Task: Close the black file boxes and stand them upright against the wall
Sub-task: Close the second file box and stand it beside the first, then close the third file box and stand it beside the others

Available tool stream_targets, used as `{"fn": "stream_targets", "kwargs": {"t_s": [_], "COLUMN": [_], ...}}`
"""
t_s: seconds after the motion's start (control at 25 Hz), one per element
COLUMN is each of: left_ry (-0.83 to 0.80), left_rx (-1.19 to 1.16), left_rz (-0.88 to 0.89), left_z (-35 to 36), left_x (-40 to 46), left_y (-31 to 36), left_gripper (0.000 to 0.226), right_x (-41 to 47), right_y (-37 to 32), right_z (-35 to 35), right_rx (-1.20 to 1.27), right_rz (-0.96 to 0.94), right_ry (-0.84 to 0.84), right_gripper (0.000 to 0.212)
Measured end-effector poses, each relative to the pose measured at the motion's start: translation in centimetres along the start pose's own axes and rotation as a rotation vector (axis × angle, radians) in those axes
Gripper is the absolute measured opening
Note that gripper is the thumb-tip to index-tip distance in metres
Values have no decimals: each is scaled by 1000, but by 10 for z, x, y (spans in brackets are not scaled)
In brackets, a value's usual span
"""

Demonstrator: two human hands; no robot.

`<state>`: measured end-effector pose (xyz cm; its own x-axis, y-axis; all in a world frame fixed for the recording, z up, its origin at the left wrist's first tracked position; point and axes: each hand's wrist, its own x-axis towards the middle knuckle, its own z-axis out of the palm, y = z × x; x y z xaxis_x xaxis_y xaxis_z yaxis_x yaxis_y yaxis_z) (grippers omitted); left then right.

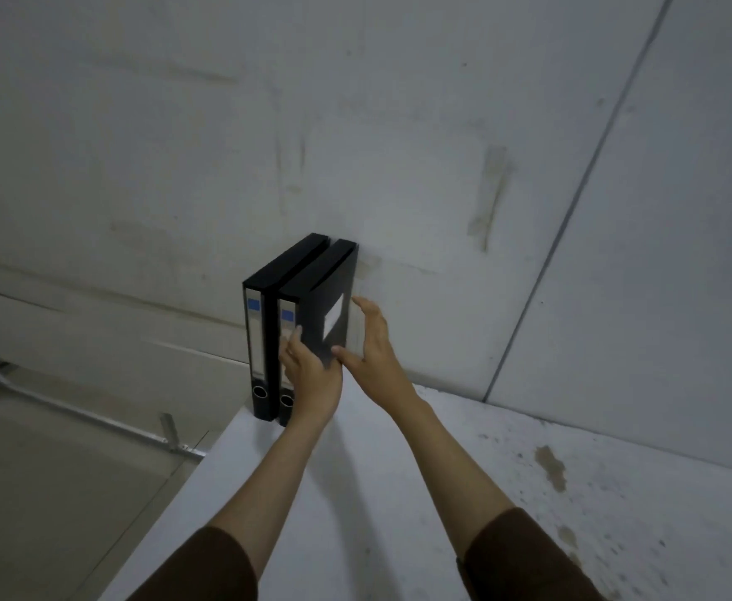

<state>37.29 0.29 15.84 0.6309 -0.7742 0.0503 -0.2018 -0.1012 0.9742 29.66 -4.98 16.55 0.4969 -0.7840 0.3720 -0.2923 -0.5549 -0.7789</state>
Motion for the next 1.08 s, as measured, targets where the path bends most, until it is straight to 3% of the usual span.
{"fn": "stream_targets", "kwargs": {"t_s": [0.16,0.44,0.76,1.08], "left_ry": [-159,-442,-711,-920], "left_rx": [54,96,192,234], "left_rz": [-2,133,261,356], "left_z": [38,117,224,364], "left_x": [-64,-204,-325,-393], "left_y": [5,20,20,32], "left_gripper": [41,32,28,27], "right_x": [-66,-218,-387,-495], "right_y": [14,37,66,123], "right_z": [-66,-199,-321,-426], "right_rx": [-120,-267,-305,-285], "right_rz": [51,197,495,689], "right_ry": [-30,-20,173,369], "right_gripper": [50,21,16,15]}}
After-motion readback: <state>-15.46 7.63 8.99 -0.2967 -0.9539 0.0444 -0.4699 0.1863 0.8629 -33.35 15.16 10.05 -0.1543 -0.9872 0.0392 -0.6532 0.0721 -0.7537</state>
